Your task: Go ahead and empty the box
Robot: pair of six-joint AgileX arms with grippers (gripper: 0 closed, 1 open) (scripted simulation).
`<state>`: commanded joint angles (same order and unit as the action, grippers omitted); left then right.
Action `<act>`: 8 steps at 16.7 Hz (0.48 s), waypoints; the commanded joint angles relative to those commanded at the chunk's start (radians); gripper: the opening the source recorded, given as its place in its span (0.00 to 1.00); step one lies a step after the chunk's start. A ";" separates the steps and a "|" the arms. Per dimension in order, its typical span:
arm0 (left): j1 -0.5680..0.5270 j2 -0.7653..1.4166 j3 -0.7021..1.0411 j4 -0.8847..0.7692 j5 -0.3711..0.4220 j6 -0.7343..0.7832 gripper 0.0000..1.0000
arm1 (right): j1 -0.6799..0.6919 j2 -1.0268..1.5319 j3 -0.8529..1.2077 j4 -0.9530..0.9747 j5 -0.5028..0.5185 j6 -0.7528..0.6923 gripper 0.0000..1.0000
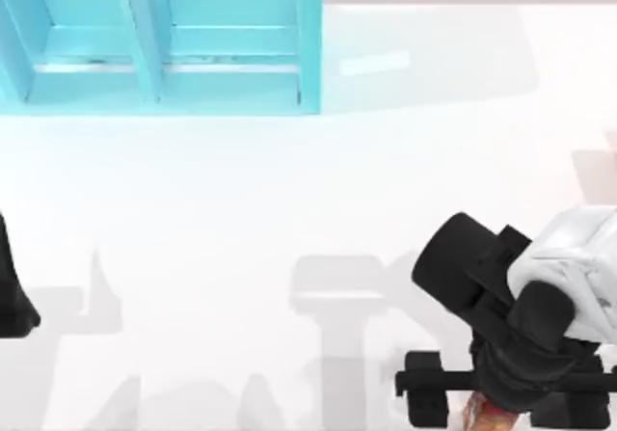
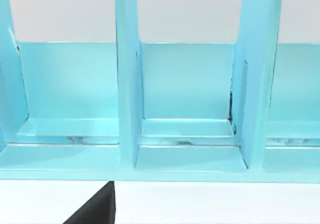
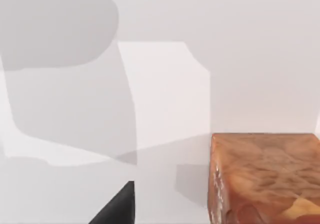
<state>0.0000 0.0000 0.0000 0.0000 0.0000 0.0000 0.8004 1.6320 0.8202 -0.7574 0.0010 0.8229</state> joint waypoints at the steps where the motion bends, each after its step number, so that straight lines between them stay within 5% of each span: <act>1: 0.000 0.000 0.000 0.000 0.000 0.000 1.00 | 0.000 0.000 0.000 0.000 0.000 0.000 1.00; 8: 0.000 0.000 0.000 0.000 0.000 0.000 1.00 | 0.000 -0.006 0.015 -0.017 0.000 0.001 1.00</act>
<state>0.0000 0.0000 0.0000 0.0000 0.0000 0.0000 0.8008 1.6260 0.8350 -0.7743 0.0010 0.8239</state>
